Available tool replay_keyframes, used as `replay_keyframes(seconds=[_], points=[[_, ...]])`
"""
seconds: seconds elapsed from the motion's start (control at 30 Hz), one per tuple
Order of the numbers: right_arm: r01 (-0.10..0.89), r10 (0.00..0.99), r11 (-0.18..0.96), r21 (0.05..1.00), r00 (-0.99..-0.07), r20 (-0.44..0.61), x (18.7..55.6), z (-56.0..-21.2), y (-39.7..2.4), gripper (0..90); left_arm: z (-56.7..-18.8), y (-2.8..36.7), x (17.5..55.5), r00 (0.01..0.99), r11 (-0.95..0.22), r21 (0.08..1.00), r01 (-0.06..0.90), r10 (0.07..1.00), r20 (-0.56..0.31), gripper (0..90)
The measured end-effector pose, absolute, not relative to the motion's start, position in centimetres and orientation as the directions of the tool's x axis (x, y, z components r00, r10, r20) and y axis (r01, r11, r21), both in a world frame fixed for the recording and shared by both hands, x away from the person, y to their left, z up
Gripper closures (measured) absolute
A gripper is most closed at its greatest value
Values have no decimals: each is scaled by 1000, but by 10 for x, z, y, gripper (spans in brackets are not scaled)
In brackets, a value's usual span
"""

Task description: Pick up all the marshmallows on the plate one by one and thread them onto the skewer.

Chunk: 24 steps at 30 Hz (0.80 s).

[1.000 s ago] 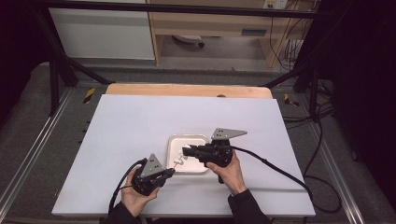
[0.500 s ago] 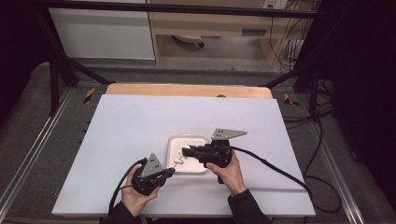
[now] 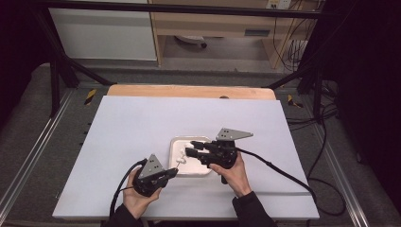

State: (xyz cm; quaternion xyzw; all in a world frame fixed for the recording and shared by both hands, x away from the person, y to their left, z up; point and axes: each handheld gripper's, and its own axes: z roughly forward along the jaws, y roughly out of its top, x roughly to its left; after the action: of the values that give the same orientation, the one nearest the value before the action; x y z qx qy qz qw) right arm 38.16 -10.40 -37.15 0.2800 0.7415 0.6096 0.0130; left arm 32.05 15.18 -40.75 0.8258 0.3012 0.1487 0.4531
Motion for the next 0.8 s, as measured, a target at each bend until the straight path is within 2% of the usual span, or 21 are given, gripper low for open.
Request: replay_keyframes(seconds=[0.33,0.53,0.8], points=[[351,504,173,920,-834,224,381,-371,-109,214,-408,160,325,750,-386,838,385,660,-41,893],[331,546,265,905,-826,142,381,-379,-120,113,-408,164,327,739,-368,839,401,672,-58,893],[405,621,378,833,-778,96,382,-403,-150,32,-405,170,330,728,-356,838,413,682,-69,892]])
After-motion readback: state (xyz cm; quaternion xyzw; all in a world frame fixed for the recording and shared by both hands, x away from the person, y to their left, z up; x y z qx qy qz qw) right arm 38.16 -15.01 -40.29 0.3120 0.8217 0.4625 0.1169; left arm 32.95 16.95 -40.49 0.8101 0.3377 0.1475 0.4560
